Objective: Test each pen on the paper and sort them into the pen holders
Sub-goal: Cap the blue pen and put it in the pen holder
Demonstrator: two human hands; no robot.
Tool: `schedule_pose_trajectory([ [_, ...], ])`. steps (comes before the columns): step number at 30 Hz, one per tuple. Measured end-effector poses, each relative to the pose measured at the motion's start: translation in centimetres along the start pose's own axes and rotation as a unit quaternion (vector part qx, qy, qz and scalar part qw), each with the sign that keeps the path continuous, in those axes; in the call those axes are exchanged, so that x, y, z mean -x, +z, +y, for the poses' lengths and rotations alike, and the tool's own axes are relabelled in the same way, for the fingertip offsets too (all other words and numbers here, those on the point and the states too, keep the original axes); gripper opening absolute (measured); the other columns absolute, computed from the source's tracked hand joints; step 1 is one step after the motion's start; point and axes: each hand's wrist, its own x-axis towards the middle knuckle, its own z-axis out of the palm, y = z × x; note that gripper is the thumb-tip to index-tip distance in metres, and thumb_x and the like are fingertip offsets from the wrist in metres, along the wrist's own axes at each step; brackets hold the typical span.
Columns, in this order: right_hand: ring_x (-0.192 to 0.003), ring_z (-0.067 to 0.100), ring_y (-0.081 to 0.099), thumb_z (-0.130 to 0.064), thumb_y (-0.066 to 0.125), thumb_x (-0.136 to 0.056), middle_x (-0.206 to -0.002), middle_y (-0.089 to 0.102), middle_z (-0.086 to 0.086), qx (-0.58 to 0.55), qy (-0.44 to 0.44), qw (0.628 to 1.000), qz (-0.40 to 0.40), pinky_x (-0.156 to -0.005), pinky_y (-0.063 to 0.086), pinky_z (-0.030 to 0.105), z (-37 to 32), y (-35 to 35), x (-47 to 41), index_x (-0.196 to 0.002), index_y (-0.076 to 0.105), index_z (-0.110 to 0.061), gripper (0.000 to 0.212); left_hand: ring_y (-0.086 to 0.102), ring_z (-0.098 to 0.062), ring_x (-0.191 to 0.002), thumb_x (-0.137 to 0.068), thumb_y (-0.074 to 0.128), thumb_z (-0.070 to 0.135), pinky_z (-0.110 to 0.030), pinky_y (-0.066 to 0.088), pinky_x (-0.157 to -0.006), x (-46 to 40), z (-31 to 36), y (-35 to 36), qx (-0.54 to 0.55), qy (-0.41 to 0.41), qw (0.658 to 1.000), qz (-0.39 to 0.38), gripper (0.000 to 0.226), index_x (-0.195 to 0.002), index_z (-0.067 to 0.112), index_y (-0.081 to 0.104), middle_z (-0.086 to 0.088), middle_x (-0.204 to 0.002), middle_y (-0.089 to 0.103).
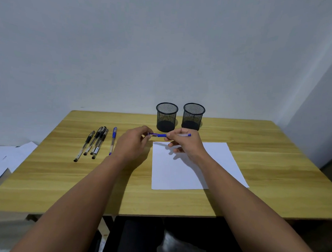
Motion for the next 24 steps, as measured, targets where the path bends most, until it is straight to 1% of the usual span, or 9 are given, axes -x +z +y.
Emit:
schedule_pose_trajectory([
  [2, -0.063, 0.012, 0.068, -0.016, 0.083, -0.092, -0.089, 0.081, 0.010, 0.003, 0.003, 1.000, 0.006, -0.053, 0.054, 0.025, 0.0, -0.2, 0.0, -0.098, 0.082, -0.006, 0.011, 0.064, -0.011, -0.092, -0.100, 0.061, 0.024, -0.036, 0.057, -0.078, -0.2, 0.3, 0.1, 0.048, -0.015, 0.999, -0.004, 0.017, -0.115, 0.025, 0.069, 0.009, -0.105, 0.071],
  [5, -0.061, 0.010, 0.064, -0.018, 0.082, -0.093, -0.090, 0.081, 0.008, -0.024, 0.012, 1.000, 0.009, -0.053, 0.053, 0.023, -0.3, -0.7, 0.1, -0.099, 0.084, -0.009, 0.011, 0.066, -0.011, -0.093, -0.099, 0.062, 0.018, -0.029, 0.054, -0.080, -0.6, 1.0, -0.1, 0.170, -0.065, 0.983, 0.006, 0.017, -0.110, 0.018, 0.074, 0.004, -0.100, 0.074],
  [8, -0.060, 0.009, 0.063, -0.016, 0.077, -0.096, -0.095, 0.081, 0.009, -0.078, 0.021, 0.997, 0.005, -0.051, 0.052, 0.021, -1.0, -1.1, 0.3, -0.108, 0.082, -0.002, 0.019, 0.067, -0.011, -0.086, -0.100, 0.061, 0.014, -0.017, 0.050, -0.072, -1.1, 2.2, -0.6, 0.284, -0.103, 0.953, 0.017, 0.018, -0.110, 0.013, 0.075, -0.005, -0.097, 0.077],
  [10, -0.061, 0.008, 0.064, -0.016, 0.078, -0.096, -0.097, 0.082, 0.008, -0.081, 0.020, 0.997, 0.000, -0.051, 0.052, 0.020, -1.3, -1.5, 0.5, -0.110, 0.082, -0.005, 0.018, 0.066, -0.011, -0.086, -0.100, 0.060, 0.015, -0.021, 0.052, -0.072, -1.3, 3.1, -0.8, 0.347, -0.140, 0.927, 0.030, 0.018, -0.110, 0.015, 0.076, -0.007, -0.100, 0.077],
  [13, -0.064, 0.007, 0.065, -0.015, 0.081, -0.093, -0.100, 0.083, 0.007, -0.042, 0.015, 0.999, -0.007, -0.054, 0.052, 0.019, -1.5, -2.2, 1.0, -0.111, 0.082, -0.008, 0.019, 0.068, -0.009, -0.088, -0.100, 0.062, 0.016, -0.034, 0.056, -0.083, -1.6, 4.7, -1.1, 0.415, -0.189, 0.889, 0.046, 0.016, -0.107, 0.017, 0.076, -0.003, -0.098, 0.077],
  [16, -0.062, 0.006, 0.063, -0.010, 0.082, -0.091, -0.094, 0.081, 0.007, -0.014, 0.008, 1.000, -0.003, -0.054, 0.051, 0.018, -1.6, -2.7, 1.6, -0.111, 0.081, -0.004, 0.021, 0.069, -0.009, -0.086, -0.098, 0.065, 0.015, -0.037, 0.058, -0.088, -1.9, 6.3, -1.4, 0.442, -0.215, 0.870, 0.048, 0.013, -0.105, 0.013, 0.076, 0.000, -0.089, 0.074],
  [20, -0.058, 0.005, 0.061, -0.007, 0.082, -0.091, -0.084, 0.080, 0.004, 0.002, -0.007, 1.000, 0.019, -0.055, 0.049, 0.019, -1.4, -3.1, 2.2, -0.104, 0.082, -0.002, 0.015, 0.067, -0.015, -0.085, -0.097, 0.066, 0.013, -0.040, 0.058, -0.089, -1.8, 8.2, -1.6, 0.424, -0.213, 0.879, 0.039, 0.009, -0.099, 0.010, 0.075, -0.008, -0.091, 0.073],
  [22, -0.057, 0.006, 0.060, -0.005, 0.082, -0.090, -0.081, 0.079, 0.005, 0.000, -0.015, 0.999, 0.032, -0.056, 0.048, 0.020, -1.4, -3.3, 2.4, -0.099, 0.082, -0.002, 0.010, 0.066, -0.014, -0.081, -0.097, 0.066, 0.011, -0.041, 0.059, -0.089, -1.6, 9.0, -1.3, 0.421, -0.219, 0.879, 0.040, 0.010, -0.101, 0.007, 0.074, -0.010, -0.091, 0.072],
  [24, -0.055, 0.006, 0.058, -0.003, 0.082, -0.090, -0.078, 0.078, 0.005, -0.003, -0.028, 0.999, 0.044, -0.055, 0.048, 0.020, -1.4, -3.6, 2.7, -0.094, 0.081, -0.005, 0.004, 0.065, -0.013, -0.075, -0.097, 0.066, 0.010, -0.041, 0.059, -0.087, -1.6, 9.8, -1.0, 0.417, -0.221, 0.881, 0.040, 0.009, -0.099, 0.006, 0.074, -0.010, -0.086, 0.071],
])
